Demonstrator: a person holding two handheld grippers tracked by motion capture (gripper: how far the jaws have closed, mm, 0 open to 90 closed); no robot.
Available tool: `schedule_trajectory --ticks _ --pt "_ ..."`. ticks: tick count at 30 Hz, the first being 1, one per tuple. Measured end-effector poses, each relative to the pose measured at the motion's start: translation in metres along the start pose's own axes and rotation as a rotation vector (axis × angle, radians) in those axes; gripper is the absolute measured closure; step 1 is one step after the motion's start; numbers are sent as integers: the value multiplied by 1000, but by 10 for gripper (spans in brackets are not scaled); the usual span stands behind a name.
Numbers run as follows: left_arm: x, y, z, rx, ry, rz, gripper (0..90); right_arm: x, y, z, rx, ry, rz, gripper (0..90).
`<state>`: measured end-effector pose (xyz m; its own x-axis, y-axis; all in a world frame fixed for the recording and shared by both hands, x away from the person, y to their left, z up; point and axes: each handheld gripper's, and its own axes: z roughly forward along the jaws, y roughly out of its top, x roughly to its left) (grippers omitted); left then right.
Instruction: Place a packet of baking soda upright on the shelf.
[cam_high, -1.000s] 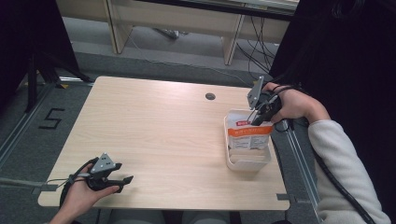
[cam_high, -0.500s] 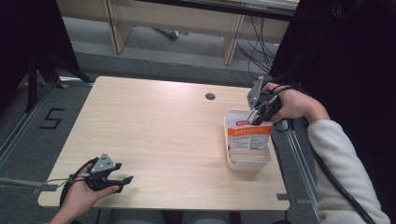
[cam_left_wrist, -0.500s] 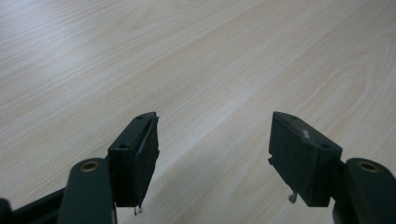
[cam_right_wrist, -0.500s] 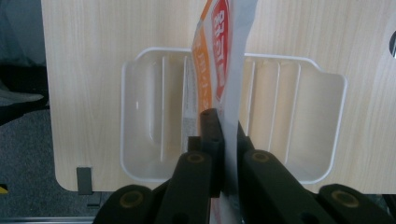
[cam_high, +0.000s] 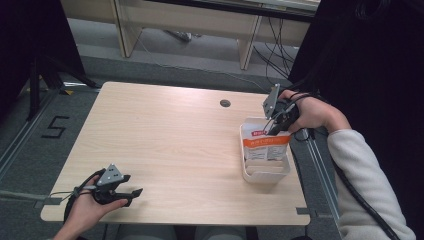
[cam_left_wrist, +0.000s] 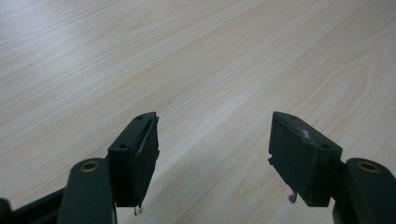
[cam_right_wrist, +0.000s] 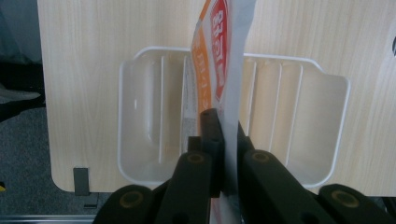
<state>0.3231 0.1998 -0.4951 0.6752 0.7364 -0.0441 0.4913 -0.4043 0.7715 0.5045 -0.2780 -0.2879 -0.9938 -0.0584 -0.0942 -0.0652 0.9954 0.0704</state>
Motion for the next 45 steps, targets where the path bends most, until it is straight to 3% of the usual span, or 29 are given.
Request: schedule_trajectory --ticks 6,8,9,11,12,14,16,17,21,31,32,36,38,45 --pt "0 0 0 1 0 0 327 -1 0 1 -2 0 -1 900" --pt "0 0 0 0 0 0 327 -2 0 3 -11 0 -25 900" --pt "-1 0 0 1 -1 -17 327 -1 0 3 -8 -4 -18 900" --pt "0 0 0 7 -5 2 327 -1 0 4 -8 2 -18 900" --pt "-1 0 0 4 -2 -20 327 -1 0 4 -7 -3 -18 900" --pt "0 0 0 1 0 0 327 -1 0 6 -8 4 -18 900" --pt "0 0 0 1 -1 -1 327 -2 0 8 -8 7 -17 900" --pt "0 0 0 2 -1 0 327 0 -1 8 5 7 14 900" --pt "0 0 0 2 -1 1 327 -1 -1 9 -3 3 -5 900" --pt "0 0 0 2 0 0 327 0 -1 9 8 8 23 900" --pt "0 0 0 2 0 0 327 -1 -1 10 -4 4 -2 900" --pt "0 0 0 3 0 0 327 -1 0 12 -3 10 -4 900" --pt "0 0 0 2 0 2 327 -3 0 14 -12 11 -35 900" --pt "-1 0 0 4 -2 -16 327 -2 0 16 -5 10 -17 900"
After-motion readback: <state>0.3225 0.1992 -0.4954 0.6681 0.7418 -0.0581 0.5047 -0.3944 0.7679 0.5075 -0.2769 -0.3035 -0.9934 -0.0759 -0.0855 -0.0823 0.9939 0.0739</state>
